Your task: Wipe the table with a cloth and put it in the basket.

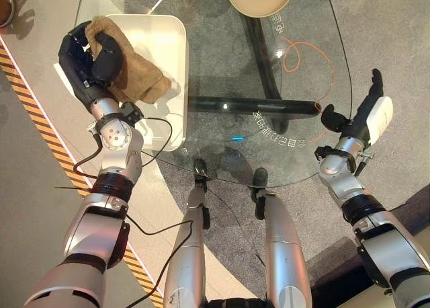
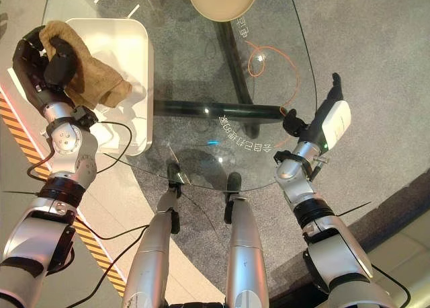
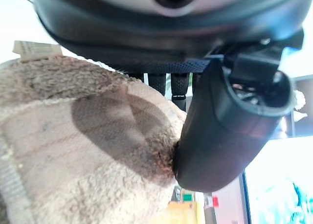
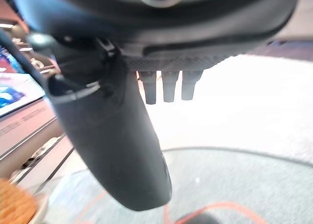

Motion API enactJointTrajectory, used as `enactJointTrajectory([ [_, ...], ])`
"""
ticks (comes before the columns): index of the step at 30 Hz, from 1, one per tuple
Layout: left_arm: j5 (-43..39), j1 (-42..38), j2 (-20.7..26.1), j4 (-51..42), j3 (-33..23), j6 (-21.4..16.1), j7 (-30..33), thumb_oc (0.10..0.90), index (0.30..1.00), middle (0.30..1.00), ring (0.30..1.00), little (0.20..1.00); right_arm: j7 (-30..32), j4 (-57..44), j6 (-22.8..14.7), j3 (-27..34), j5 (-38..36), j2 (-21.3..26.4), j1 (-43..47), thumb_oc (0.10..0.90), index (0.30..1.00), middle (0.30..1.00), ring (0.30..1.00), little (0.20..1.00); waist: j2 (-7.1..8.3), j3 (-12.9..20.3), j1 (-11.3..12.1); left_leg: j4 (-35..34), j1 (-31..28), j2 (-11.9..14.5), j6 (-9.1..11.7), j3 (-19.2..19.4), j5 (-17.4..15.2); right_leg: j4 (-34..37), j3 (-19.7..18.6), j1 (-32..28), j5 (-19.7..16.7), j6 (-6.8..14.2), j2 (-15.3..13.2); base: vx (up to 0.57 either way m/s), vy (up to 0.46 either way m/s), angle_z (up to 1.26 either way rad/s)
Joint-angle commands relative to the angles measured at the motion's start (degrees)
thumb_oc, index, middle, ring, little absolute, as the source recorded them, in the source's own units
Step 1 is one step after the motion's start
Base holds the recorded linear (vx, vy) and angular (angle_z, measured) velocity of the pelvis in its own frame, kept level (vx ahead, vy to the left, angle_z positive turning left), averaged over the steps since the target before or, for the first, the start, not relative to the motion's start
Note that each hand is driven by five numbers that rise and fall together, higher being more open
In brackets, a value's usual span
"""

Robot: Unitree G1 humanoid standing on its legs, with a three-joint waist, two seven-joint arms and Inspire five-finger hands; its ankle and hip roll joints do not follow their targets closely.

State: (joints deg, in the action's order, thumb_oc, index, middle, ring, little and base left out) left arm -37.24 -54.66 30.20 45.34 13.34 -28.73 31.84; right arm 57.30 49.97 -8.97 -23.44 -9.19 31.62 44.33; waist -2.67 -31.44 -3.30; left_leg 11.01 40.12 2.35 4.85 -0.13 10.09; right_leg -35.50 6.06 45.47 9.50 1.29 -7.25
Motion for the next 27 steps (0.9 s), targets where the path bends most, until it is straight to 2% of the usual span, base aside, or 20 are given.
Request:
enactJointTrajectory([
  [1,2.16,-9.98,7.32,-0.69,-1.28,-3.98,0.11,0.1,0.3,0.3,0.3,0.2,5.24,1.54,-5.3,3.53,-1.28,3.88,1.85,0.8,0.9,0.9,0.9,0.9,1.46,1.64,-0.06,10.02,-0.76,-1.77,-1.19,3.63,-13.2,11.08,-0.56,-3.93,-3.89,1.96,3.93,0.0,-0.013,-0.04],
  [9,3.74,-13.63,9.35,4.15,2.89,0.33,-1.59,0.1,0.3,0.3,0.3,0.2,1.82,14.3,-8.27,6.78,-5.87,2.66,0.17,0.8,0.9,0.9,0.9,0.9,1.37,1.64,-0.19,10.25,-0.68,-1.36,-1.35,3.87,-13.28,10.98,-0.48,-3.94,-4.0,2.1,4.15,0.0,-0.01,-0.03],
  [15,6.23,-14.72,9.56,6.86,4.77,3.36,-2.01,0.1,0.3,0.3,0.3,0.2,-0.98,20.55,-6.69,7.61,-7.65,1.68,-0.34,0.8,0.9,0.9,0.9,0.9,1.14,1.64,-0.08,10.38,-0.47,-1.3,-1.53,4.05,-13.32,11.05,-0.31,-3.75,-4.18,2.09,4.08,0.0,0.0,0.0],
  [17,8.56,-15.0,9.48,8.13,6.03,5.7,-1.81,0.1,0.3,0.3,0.3,0.2,-2.5,22.84,-5.04,7.57,-8.41,1.38,-0.91,0.8,0.9,0.9,0.9,0.9,0.99,1.64,-0.21,10.54,-0.46,-1.24,-1.56,4.16,-13.39,10.89,-0.33,-3.66,-4.19,2.05,4.09,0.0,0.0,0.0],
  [23,10.51,-15.47,9.75,10.6,8.06,10.64,-2.89,0.1,0.3,0.3,0.3,0.2,-5.5,25.33,-2.54,7.54,-8.68,1.27,-1.93,0.8,0.9,0.9,0.9,0.9,0.62,1.64,-0.52,10.33,-0.29,-1.2,-1.62,4.46,-13.14,10.68,-0.42,-3.15,-4.38,2.1,4.02,0.0,0.006,0.0],
  [27,11.56,-15.47,9.62,12.41,8.76,12.07,-3.03,0.1,0.3,0.3,0.3,0.2,-6.43,25.97,-2.13,7.11,-8.42,1.19,-2.25,0.8,0.9,0.9,0.9,0.9,0.53,1.64,-0.83,10.28,-0.28,-1.17,-1.61,4.72,-13.01,10.71,-0.5,-2.94,-4.55,2.12,3.92,0.01,0.032,0.0],
])
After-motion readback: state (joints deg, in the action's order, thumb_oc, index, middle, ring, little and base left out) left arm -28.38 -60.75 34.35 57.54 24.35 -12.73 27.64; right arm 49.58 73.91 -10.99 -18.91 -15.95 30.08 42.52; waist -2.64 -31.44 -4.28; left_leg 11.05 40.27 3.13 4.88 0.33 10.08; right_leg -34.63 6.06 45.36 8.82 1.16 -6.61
